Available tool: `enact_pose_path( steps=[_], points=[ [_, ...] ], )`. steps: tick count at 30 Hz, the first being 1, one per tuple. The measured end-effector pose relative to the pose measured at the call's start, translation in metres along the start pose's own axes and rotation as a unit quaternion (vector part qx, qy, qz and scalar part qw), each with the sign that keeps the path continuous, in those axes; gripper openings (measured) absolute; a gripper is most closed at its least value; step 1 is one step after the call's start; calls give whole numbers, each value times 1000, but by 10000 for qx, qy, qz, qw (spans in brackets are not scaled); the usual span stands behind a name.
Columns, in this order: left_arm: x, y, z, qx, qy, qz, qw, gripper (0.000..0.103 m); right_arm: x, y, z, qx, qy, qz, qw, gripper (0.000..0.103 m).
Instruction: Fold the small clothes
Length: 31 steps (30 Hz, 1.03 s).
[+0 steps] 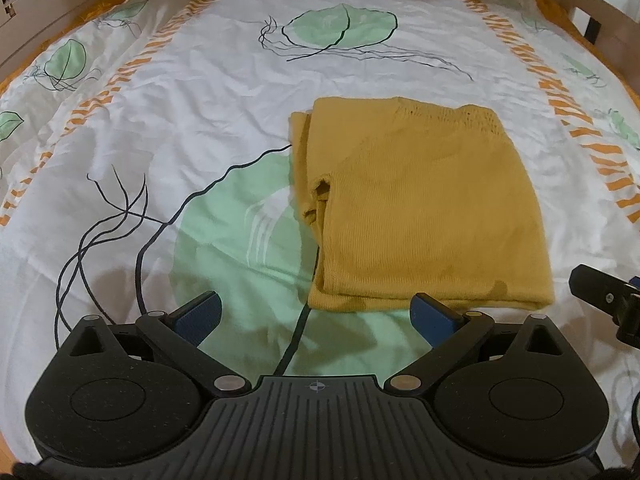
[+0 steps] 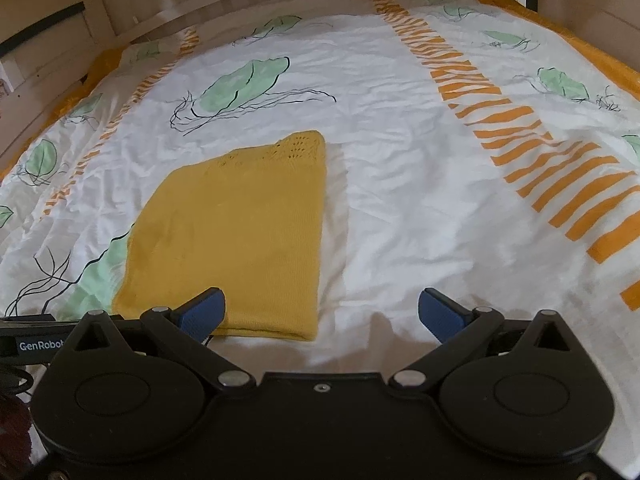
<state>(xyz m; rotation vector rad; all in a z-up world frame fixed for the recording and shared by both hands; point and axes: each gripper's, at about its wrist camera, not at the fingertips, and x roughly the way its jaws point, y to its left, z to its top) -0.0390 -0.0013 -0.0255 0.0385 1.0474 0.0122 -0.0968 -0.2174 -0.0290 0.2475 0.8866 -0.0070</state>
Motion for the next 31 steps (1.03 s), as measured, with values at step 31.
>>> enact_pose_path(
  steps=[31],
  points=[
    [5, -2, 3, 29, 98, 34, 9999, 102, 9, 1, -1, 94, 181, 108, 9997, 103]
  ],
)
